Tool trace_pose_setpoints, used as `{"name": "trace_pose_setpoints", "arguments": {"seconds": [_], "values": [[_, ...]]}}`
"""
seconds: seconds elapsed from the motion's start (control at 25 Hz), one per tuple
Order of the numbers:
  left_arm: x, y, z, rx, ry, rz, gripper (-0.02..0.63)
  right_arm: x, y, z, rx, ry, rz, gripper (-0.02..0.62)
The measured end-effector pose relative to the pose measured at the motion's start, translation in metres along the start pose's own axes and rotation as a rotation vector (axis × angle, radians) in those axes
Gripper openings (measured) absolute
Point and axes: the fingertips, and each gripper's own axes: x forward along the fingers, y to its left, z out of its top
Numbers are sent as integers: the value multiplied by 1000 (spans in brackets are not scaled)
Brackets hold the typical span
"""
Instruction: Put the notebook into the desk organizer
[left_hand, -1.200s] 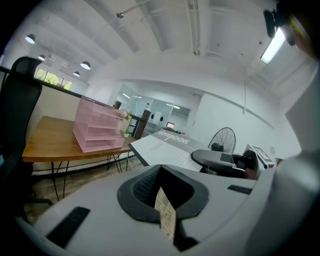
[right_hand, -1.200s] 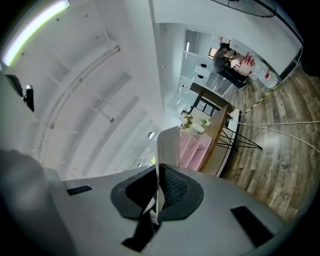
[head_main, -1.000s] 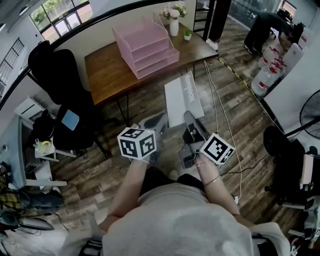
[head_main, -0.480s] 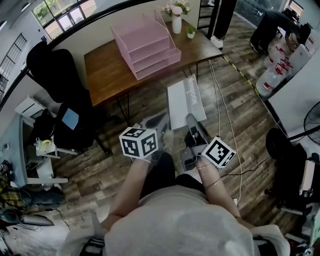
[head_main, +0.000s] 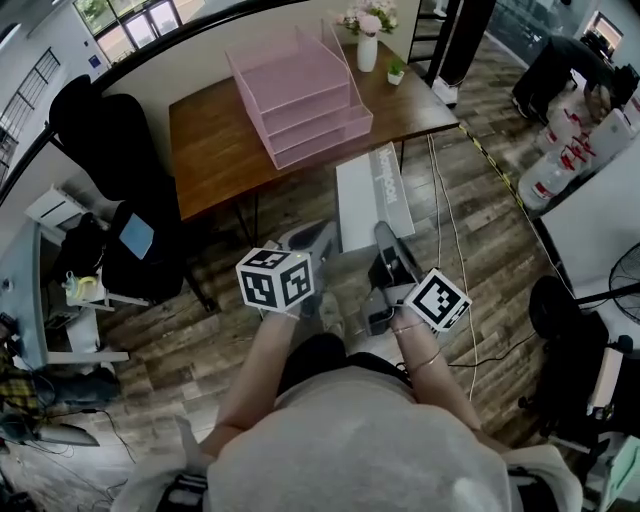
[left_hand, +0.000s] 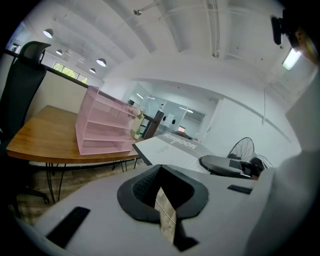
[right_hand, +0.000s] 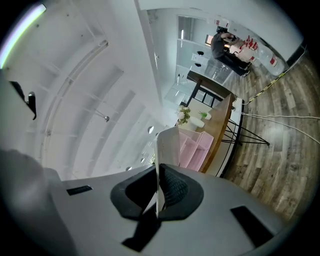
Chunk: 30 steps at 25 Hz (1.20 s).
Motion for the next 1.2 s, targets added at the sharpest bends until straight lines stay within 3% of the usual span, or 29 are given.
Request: {"name": "trace_pose_setpoints", "arguments": {"seconds": [0.16,0.56,1.2], "values": [[15,17,17,-33,-14,2,12,28,-9,6,24,14,5,6],[56,53,48,-29,1,-4,12,84,-24,28,46,1,-6,6],[71,117,93,-47,-41,44,12,171,-25,25,65,39,39,6]]}}
